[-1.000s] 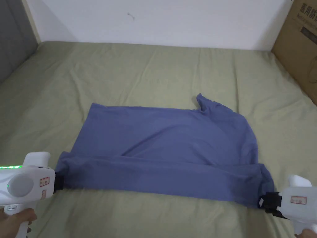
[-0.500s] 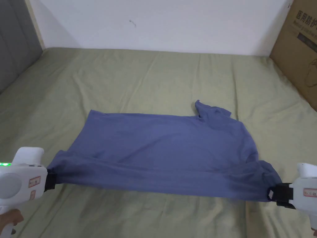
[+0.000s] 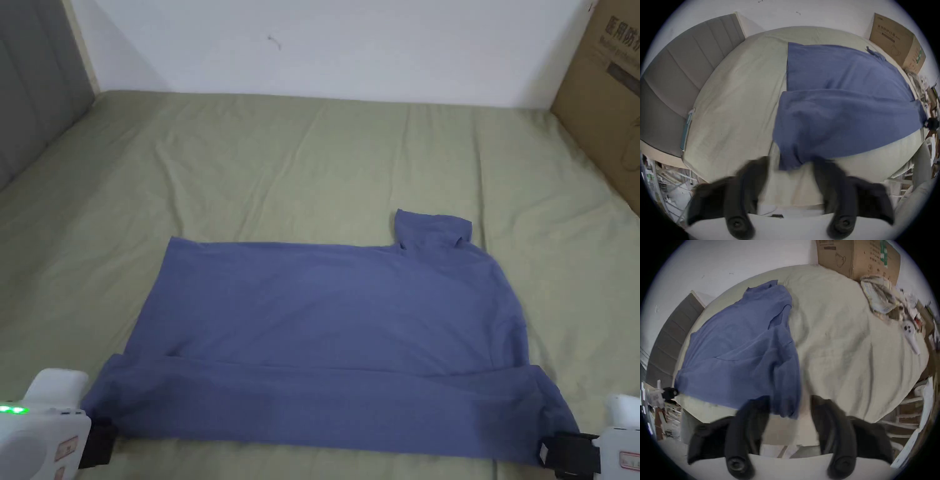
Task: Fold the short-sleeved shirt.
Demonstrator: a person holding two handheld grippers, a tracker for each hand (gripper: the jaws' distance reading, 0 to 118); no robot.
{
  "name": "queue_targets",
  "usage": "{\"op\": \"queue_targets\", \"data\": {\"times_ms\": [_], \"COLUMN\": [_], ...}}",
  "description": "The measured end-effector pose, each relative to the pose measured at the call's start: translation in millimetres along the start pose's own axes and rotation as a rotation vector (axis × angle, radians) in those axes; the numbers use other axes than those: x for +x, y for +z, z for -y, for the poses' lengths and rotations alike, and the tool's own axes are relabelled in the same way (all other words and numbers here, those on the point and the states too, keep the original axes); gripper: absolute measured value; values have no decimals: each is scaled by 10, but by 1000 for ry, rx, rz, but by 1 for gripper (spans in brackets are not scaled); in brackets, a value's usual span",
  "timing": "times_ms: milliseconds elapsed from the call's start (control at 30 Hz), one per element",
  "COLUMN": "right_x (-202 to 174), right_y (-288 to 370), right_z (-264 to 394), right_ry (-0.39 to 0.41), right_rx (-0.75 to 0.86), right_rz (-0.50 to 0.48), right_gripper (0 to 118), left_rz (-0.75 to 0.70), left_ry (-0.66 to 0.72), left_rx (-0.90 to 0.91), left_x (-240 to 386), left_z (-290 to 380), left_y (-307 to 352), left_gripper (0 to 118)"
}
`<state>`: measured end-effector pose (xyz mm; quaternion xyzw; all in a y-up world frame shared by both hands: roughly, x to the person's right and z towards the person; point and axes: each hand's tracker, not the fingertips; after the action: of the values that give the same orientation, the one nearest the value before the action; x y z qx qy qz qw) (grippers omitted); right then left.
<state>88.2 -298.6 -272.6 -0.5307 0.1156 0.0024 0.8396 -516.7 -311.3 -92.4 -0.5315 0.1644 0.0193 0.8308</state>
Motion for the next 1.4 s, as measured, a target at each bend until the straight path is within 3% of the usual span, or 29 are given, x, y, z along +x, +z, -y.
{"op": "queue_targets", "data": {"times_ms": [33,267,300,333,367,400,467,500,633,733,833,900,933,967,1133,1300,1400], "right_x": [12,31,9,-24,-79,-120,-229,-341,-512,-537,-588,-586,-585,-585,-601,-643,-599], "right_y": [37,324,334,329,310,291,194,176,-31,-177,-308,-424,-494,-575,-1067,-1576,-1850], "right_z": [-21,-395,-450,-508,-567,-608,-681,-741,-906,-1098,-1419,-1714,-1861,-2027,-2757,-3171,-3260], "right_ry": [3,-50,-52,-49,-45,-38,-4,8,26,-19,7,22,21,25,43,115,95], "right_rx": [5,136,147,154,160,164,173,153,117,112,134,149,148,146,126,69,7], "right_rz": [6,-40,-55,-76,-88,-95,-102,-123,-125,-159,-120,-94,-97,-93,-41,25,25], "right_gripper": [65,63,60,45,45,38,0,0,0,0,3,38,62,68,68,67,66], "left_rz": [-19,28,46,67,87,84,83,81,115,127,132,139,143,145,140,131,121], "left_ry": [-7,141,150,151,152,154,159,154,138,111,98,97,97,97,82,65,72], "left_rx": [17,182,196,216,232,234,240,247,209,205,198,200,199,198,182,140,116], "left_x": [151,70,33,70,117,166,251,305,448,543,601,632,644,668,772,812,753], "left_z": [-6,-249,-329,-388,-443,-488,-604,-642,-830,-995,-1187,-1316,-1376,-1433,-1642,-1711,-1731], "left_y": [176,567,567,599,624,618,522,476,287,217,137,90,66,37,-84,-279,-416], "left_gripper": [90,84,72,46,46,39,6,0,0,0,0,0,0,0,0,0,0]}}
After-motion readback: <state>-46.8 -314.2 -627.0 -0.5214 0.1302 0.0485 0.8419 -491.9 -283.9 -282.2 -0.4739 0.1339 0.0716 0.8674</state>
